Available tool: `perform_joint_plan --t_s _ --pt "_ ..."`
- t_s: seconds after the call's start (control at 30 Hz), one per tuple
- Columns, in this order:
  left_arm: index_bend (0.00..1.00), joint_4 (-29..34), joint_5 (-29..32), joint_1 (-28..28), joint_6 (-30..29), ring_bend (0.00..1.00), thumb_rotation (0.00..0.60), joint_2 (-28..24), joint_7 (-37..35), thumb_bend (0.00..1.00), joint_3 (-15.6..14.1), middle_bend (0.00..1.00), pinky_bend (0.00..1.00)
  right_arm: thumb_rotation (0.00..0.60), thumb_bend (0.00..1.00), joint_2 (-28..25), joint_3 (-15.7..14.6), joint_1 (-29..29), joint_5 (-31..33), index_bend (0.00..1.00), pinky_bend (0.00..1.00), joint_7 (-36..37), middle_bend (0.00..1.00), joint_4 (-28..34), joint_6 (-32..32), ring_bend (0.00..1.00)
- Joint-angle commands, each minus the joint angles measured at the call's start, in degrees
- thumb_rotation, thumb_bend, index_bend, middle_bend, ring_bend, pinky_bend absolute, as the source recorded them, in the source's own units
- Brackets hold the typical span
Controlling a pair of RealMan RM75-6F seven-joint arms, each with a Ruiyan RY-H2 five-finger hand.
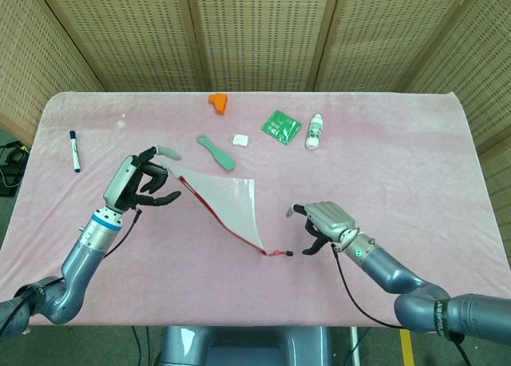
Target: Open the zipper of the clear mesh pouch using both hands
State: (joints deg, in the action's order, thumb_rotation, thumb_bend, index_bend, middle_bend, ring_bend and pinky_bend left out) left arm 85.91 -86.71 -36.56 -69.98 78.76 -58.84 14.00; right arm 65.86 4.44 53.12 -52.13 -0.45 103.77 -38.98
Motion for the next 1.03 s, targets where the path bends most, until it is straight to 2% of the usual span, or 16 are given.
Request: perform_joint_plan --t_s 0.03,0.17,0.27,0.3,0.33,0.37,0.4,0.43,0.5,0.53,0.6,0.77,0.9,1.03 --pt "0.0 -0.24 -0.08 0.6 -0.28 0.84 0.6 -2.96 6.77 0.0 -0.53 0.88 0.96 0.6 0.0 -1.46 -0.73 -2.19 -3.54 0.0 1.0 -1.02 0.96 0.11 -2.71 0.95" --pt "0.0 1.17 0.71 3.21 -1.93 0.81 0.6 -7.06 15.65 0.0 -1.68 0.84 0.94 0.6 0.0 -3.13 -2.35 -6.03 -11.15 0.0 1.0 -4.32 0.95 -0.62 -9.69 0.94" --pt "0.0 2.46 1.89 5.25 -2.84 0.68 0.6 -9.73 23.72 0.0 -2.68 0.69 0.83 0.6 0.0 -3.4 -3.31 -9.41 -16.37 0.03 0.99 -5.88 0.88 -2.11 -15.94 0.88" --pt "0.0 2.76 2.3 6.09 -3.33 0.56 0.6 -10.53 27.18 0.0 -3.18 0.55 0.72 0.6 0.0 -3.43 -3.62 -10.65 -18.16 0.04 0.95 -6.45 0.81 -2.89 -18.31 0.82" --pt "0.0 3.03 2.65 6.68 -3.65 0.4 0.6 -11.04 29.64 0.0 -3.5 0.38 0.57 0.6 0.0 -3.4 -3.83 -11.55 -19.32 0.05 0.86 -6.87 0.72 -3.49 -20.05 0.74" --pt "0.0 3.58 3.33 7.59 -4.04 0.28 0.6 -11.84 33.44 0.0 -4.04 0.26 0.45 0.6 0.0 -3.32 -4.14 -12.94 -20.92 0.05 0.77 -7.59 0.64 -4.42 -22.68 0.66" --pt "0.0 4.41 4.16 8.54 -4.38 0.13 0.6 -12.68 37.18 0.0 -4.6 0.11 0.27 0.6 0.0 -3.22 -4.47 -14.32 -22.29 0.05 0.61 -8.2 0.49 -5.31 -25.12 0.51" --pt "0.0 5.48 5.11 9.51 -4.61 0.04 0.6 -13.6 40.86 0.0 -5.21 0.03 0.13 0.6 0.0 -3.13 -4.75 -15.69 -23.35 0.04 0.44 -8.62 0.34 -6.09 -27.34 0.34" --pt "0.0 7.48 6.62 11.13 -5.21 0.0 0.6 -15.05 46.48 0.0 -6.18 0.0 0.01 0.6 0.0 -3.06 -5.15 -17.87 -24.5 0.01 0.21 -9.37 0.11 -7.17 -30.58 0.1" --pt "0.0 8.72 7.51 12.13 -5.71 0.0 0.6 -15.8 49.53 0.0 -6.75 0.0 0.0 0.6 0.0 -3.01 -5.29 -19.18 -24.93 0.0 0.12 -9.98 0.04 -7.73 -32.5 0.03" --pt "0.0 11.06 9.17 14.12 -6.67 0.0 0.6 -17.15 54.95 0.0 -8.04 0.0 0.0 0.6 0.0 -2.66 -5.45 -21.92 -25.52 0.0 0.03 -10.92 0.0 -8.63 -36.46 0.0" --pt "0.0 14.91 11.08 18.42 -8.82 0.0 0.6 -19.68 62.68 0.0 -11.24 0.0 0.0 0.6 0.0 -2.16 -6.09 -28.3 -27.16 0.0 0.0 -10.27 0.0 -10.27 -44.61 0.0" --pt "0.0 14.86 9.02 25.0 -15.53 0.0 0.6 -18.66 64.06 0.0 -15.02 0.0 0.0 0.6 0.0 -2.63 -7.79 -34.87 -27.38 0.0 0.0 -8.6 0.0 -10.47 -50.37 0.0" --pt "0.0 13.88 6.47 27.73 -18.22 0.0 0.6 -17.99 63.22 0.0 -16.3 0.0 0.0 0.6 0.0 -2.52 -7.67 -37.65 -29.38 0.0 0.0 -6.88 0.0 -10.91 -53.1 0.0"
